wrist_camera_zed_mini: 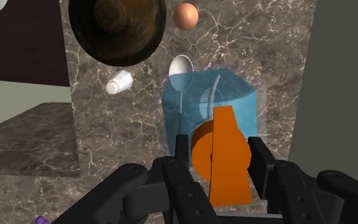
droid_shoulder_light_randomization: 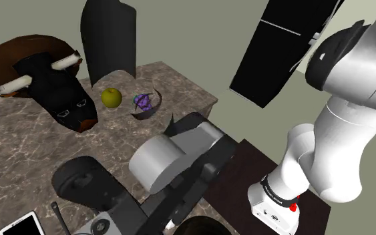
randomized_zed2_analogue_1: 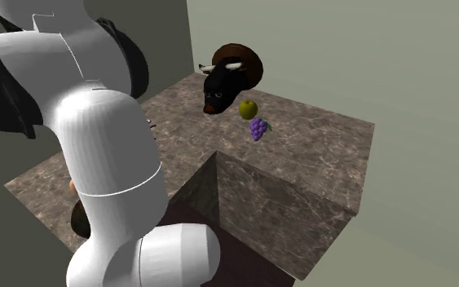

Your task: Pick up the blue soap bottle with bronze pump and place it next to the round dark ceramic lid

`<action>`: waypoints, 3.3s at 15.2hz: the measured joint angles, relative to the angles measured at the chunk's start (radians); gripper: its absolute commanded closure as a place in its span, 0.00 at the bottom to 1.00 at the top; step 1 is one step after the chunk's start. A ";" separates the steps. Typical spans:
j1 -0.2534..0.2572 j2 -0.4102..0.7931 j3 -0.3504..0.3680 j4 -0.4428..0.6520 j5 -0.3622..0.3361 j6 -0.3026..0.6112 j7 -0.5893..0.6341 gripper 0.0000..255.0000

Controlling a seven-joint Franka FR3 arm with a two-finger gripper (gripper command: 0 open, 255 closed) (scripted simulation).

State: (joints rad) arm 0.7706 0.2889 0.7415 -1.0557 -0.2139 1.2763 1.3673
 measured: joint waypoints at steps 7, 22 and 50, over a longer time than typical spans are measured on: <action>0.142 0.106 0.013 0.120 -0.079 -0.038 0.105 1.00; -0.010 -0.047 0.021 -0.296 0.037 0.250 0.077 1.00; -0.057 -0.076 0.007 -0.711 0.049 0.641 0.084 1.00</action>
State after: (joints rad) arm 0.7136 0.2131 0.7486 -1.7671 -0.1650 1.9174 1.4510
